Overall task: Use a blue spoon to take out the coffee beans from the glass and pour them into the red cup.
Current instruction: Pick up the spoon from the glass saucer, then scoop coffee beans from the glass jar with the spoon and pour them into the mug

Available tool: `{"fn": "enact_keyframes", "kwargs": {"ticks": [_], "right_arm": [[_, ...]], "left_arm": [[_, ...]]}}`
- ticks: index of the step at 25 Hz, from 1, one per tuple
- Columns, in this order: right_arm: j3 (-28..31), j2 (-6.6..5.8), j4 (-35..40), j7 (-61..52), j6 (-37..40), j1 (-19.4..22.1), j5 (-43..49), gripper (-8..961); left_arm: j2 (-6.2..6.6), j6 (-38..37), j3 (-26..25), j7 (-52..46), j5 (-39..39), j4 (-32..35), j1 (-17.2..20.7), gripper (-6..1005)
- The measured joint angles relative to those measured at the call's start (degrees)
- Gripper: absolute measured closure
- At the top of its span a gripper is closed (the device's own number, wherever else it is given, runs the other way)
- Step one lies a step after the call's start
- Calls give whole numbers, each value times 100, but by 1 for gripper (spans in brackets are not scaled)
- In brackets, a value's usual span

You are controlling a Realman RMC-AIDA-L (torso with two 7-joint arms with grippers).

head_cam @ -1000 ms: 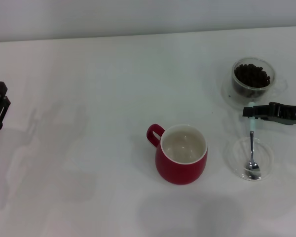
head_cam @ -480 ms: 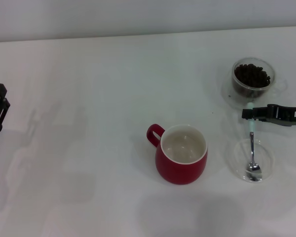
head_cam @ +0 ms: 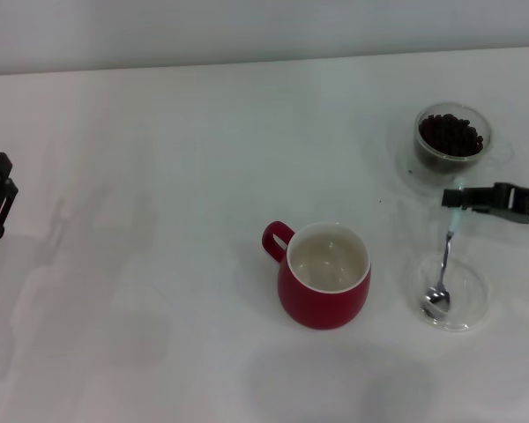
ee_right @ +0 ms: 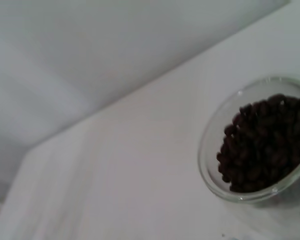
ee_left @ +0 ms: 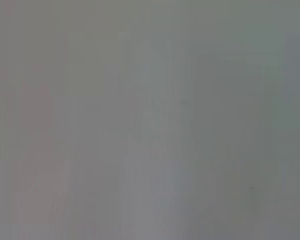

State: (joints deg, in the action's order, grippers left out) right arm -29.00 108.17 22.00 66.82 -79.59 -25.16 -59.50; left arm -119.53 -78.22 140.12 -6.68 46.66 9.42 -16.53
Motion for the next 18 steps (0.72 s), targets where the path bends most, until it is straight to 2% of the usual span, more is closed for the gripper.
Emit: {"fn": "enact_keyframes", "kwargs": {"ticks": [4, 8, 14, 18], "right_arm": [[1, 0, 269, 1, -282, 258, -409, 803], [9, -69, 381, 4, -524, 448, -816, 804], [15, -191, 401, 3, -787, 525, -1312, 805], [19, -177, 546, 14, -830, 556, -1697, 806]], "left_arm": [[0, -2, 7, 0, 0, 0, 19, 314], [0, -6, 7, 0, 1, 4, 22, 315], [0, -9, 6, 10, 1, 85, 24, 313], [6, -13, 7, 20, 1, 156, 42, 314]]}}
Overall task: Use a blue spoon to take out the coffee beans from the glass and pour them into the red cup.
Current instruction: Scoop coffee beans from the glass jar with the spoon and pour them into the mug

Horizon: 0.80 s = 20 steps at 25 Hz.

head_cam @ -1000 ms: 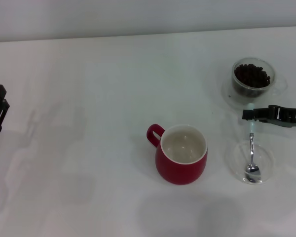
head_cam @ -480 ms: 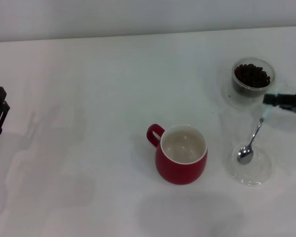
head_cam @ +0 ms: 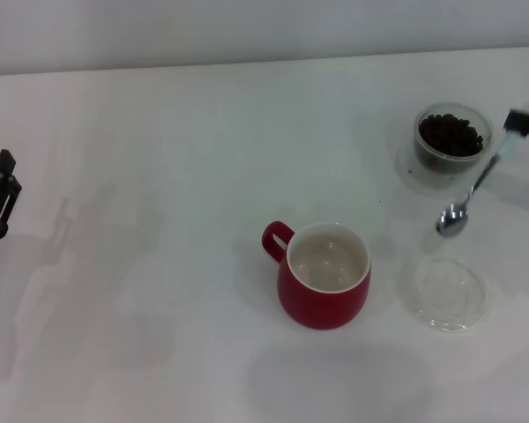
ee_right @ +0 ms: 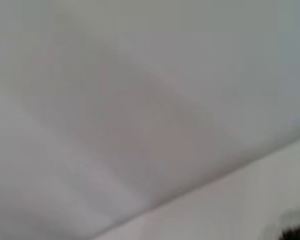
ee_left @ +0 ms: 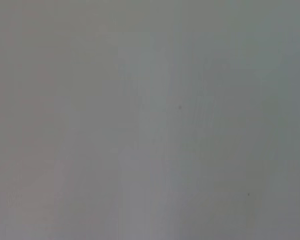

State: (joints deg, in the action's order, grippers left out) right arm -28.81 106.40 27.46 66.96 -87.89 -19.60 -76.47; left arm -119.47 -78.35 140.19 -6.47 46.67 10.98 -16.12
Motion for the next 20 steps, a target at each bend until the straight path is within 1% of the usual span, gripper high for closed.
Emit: {"fn": "enact_keyframes", "kwargs": {"ticks": [7, 11, 16, 20], "right_arm": [[-2, 129, 152, 375, 125, -106, -609, 806], [94, 135, 153, 651, 326, -260, -690, 806], [198, 112, 202, 948, 677, -446, -695, 806], [205, 136, 369, 1132, 1029, -496, -696, 806]], "left_arm": [[3, -6, -1, 11, 0, 4, -34, 315], [3, -6, 0, 13, 0, 16, -39, 316], [12, -6, 0, 14, 0, 38, -43, 317], [12, -6, -1, 15, 0, 39, -33, 317]]}}
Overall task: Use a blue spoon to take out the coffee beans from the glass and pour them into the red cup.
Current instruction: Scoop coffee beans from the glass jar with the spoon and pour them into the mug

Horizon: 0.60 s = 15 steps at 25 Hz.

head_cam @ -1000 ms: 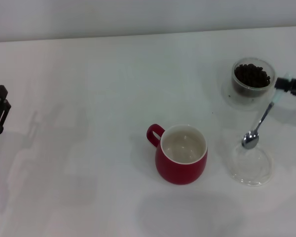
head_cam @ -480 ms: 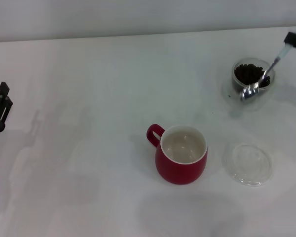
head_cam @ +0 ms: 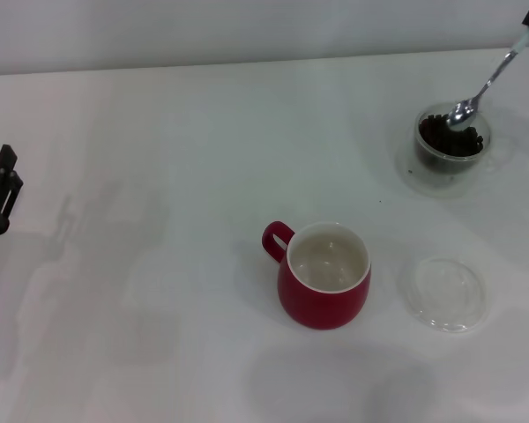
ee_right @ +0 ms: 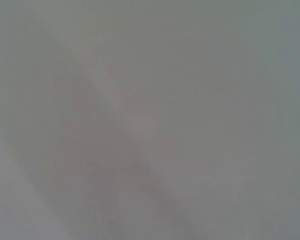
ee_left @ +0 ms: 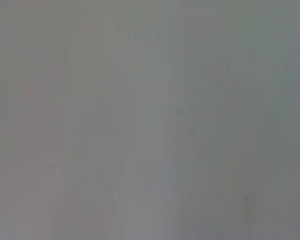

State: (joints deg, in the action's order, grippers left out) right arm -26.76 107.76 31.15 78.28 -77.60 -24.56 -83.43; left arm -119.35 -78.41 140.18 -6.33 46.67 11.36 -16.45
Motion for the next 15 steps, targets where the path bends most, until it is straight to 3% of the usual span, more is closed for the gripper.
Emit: {"fn": "enact_keyframes", "kwargs": {"ticks": [7, 15], "right_arm": [[-1, 9, 75, 475, 285, -4, -8, 806], [-17, 200, 65, 1262, 529, 1, -56, 806]], "left_arm": [[-10, 1, 0, 0, 0, 8, 33, 317], [-18, 2, 0, 1, 0, 37, 31, 317]]}}
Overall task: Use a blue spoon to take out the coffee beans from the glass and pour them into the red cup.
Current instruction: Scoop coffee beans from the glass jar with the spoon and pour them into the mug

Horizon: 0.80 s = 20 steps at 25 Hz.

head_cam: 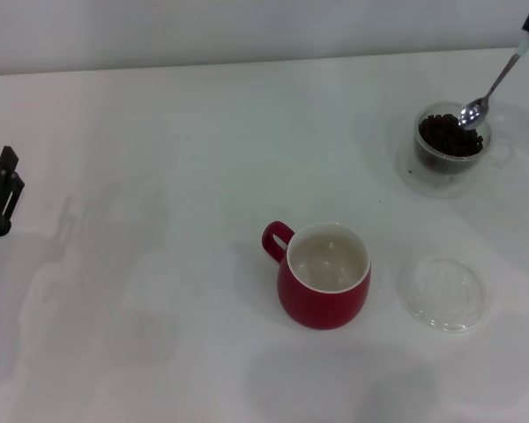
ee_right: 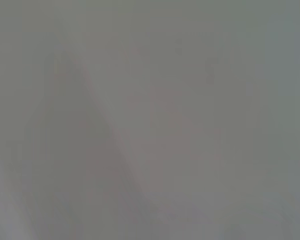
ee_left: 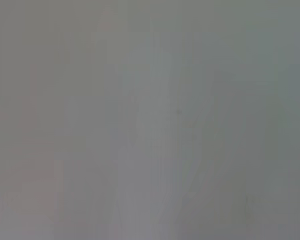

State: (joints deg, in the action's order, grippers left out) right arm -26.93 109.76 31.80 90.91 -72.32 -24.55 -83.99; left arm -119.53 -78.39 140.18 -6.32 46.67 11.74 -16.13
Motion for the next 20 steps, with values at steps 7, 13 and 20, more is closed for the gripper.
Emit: {"fn": "enact_keyframes", "kwargs": {"ticks": [7, 13, 20], "right_arm": [[0, 161, 8, 737, 190, -7, 13, 806], [21, 195, -6, 1154, 321, -7, -1, 806], [22, 252, -39, 1184, 443, -10, -12, 806]], "left_arm": [[0, 7, 0, 0, 0, 48, 16, 317], [0, 8, 0, 0, 0, 48, 28, 317], [5, 23, 0, 0, 0, 38, 32, 317]]}}
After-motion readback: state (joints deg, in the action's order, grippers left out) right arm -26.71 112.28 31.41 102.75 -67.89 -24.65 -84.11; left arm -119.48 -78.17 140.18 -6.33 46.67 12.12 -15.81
